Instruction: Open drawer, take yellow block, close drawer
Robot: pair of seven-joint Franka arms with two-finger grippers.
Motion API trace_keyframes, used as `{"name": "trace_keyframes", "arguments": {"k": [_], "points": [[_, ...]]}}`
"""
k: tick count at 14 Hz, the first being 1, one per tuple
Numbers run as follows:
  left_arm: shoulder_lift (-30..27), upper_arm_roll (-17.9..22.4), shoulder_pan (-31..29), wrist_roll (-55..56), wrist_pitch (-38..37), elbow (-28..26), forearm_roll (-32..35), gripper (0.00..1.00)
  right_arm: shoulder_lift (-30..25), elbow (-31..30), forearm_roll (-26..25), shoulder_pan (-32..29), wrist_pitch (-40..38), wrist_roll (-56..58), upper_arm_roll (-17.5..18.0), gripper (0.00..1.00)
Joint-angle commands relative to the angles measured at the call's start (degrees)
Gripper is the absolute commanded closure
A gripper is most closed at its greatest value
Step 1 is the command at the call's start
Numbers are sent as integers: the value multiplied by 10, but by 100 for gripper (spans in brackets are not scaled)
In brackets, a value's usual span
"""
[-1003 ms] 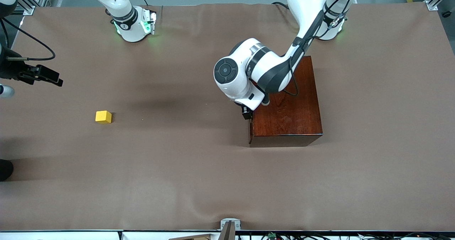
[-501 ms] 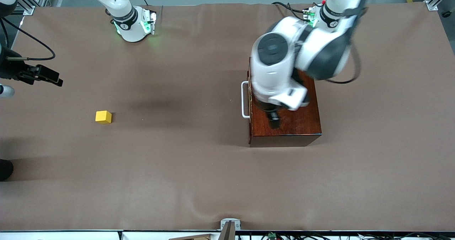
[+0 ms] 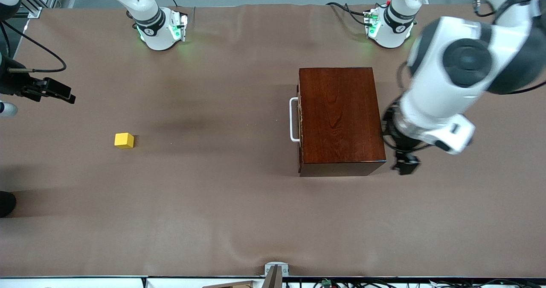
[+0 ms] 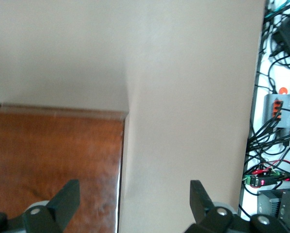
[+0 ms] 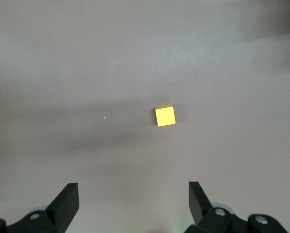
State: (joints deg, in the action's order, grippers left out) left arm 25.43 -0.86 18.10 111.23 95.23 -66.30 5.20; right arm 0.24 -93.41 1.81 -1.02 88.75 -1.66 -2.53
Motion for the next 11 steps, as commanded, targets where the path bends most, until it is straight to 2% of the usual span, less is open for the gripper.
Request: {"name": "trace_keyframes", "arguments": {"k": [1,7,11], "points": [[-18,-4,-41,-107,-5,-20,-9,0,-7,2,-10,3,-3,4,0,0],[-40,-7,-154,-350,-28,-30,-41,0,-6,2,-10,3,-3,5,0,0],[-67,-8,-202,-611,-47,-65,-63,0,-6,2,-10,3,-3,5,0,0]]}}
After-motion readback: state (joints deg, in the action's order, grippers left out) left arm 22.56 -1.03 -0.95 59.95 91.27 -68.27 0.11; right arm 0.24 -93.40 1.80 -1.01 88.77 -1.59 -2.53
